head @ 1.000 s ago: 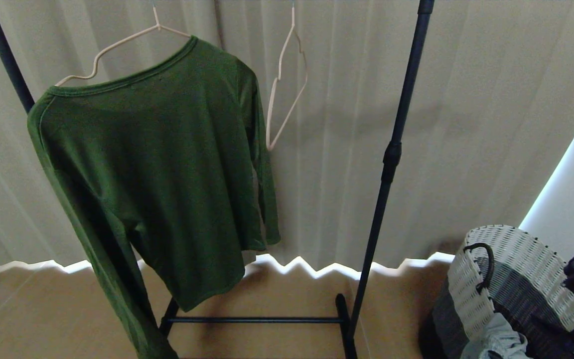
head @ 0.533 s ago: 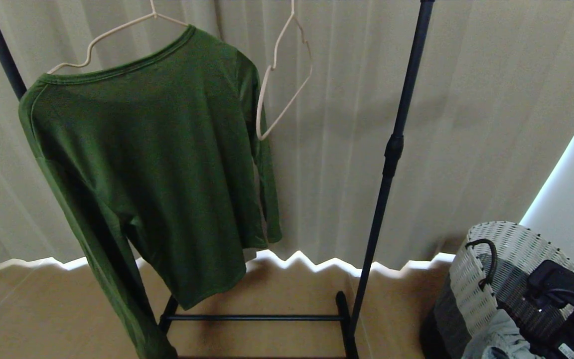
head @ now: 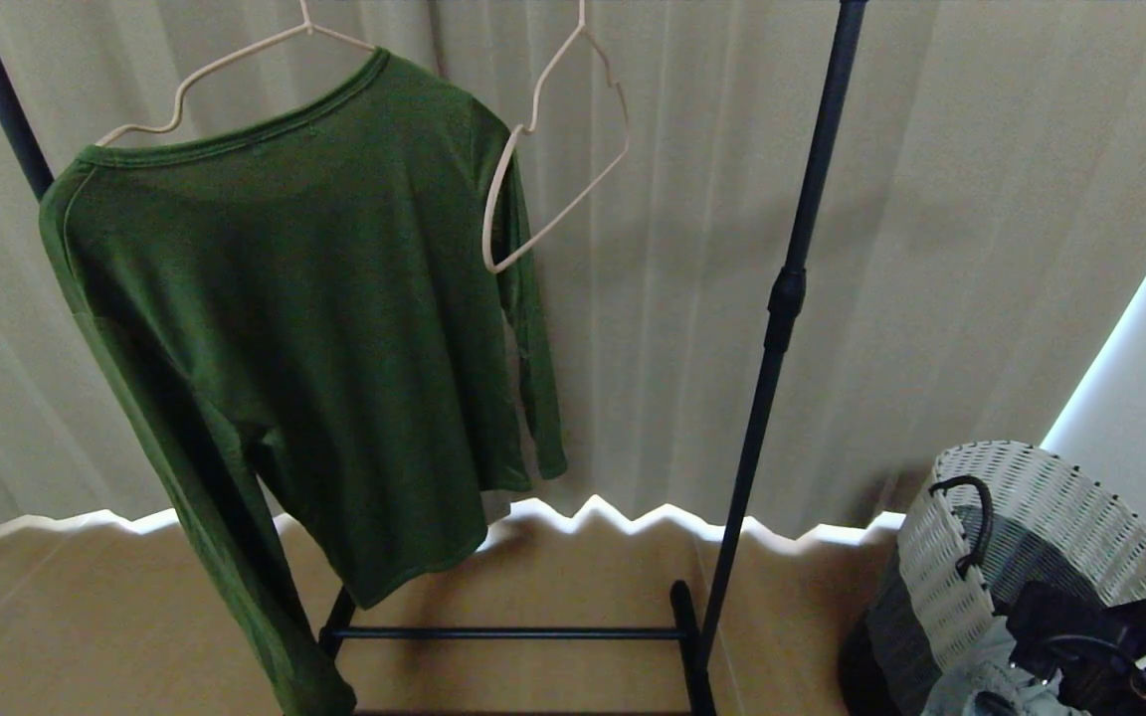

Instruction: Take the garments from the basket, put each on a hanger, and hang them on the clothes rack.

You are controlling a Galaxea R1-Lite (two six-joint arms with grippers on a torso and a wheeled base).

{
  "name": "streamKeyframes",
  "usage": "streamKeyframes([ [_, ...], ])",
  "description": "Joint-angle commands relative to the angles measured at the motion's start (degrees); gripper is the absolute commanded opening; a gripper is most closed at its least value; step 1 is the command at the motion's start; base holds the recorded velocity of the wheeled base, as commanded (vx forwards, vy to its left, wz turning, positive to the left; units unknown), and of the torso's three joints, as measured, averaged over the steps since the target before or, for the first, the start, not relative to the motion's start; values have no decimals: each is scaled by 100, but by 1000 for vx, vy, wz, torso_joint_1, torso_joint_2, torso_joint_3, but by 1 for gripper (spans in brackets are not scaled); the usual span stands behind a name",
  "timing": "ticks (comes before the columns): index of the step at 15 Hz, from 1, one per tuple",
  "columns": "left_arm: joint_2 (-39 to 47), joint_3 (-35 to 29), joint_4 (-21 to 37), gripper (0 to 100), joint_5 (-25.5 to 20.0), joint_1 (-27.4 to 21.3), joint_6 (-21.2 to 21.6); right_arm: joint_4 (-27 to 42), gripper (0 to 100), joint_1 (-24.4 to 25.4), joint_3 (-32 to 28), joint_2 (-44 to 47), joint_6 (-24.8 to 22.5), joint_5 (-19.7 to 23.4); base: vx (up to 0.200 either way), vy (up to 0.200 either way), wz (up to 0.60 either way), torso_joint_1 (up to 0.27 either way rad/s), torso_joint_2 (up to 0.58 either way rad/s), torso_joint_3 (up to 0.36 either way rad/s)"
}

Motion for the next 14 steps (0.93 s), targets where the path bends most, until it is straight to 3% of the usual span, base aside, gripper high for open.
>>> streamKeyframes([
  [1,4,0,-1,100,-6,3,0,-15,100,172,153,572,8,5,0,0,0,0,0,0],
  [5,4,0,-1,100,2,3,0,-68,100,154,206,1038,26,-12,0,0,0,0,0,0],
  [10,4,0,-1,100,2,-6,0,-1316,100,-75,232,2066,26,-3,0,0,0,0,0,0],
  [14,4,0,-1,100,2,3,0,-1492,100,-92,197,2233,8,5,0,0,0,0,0,0],
])
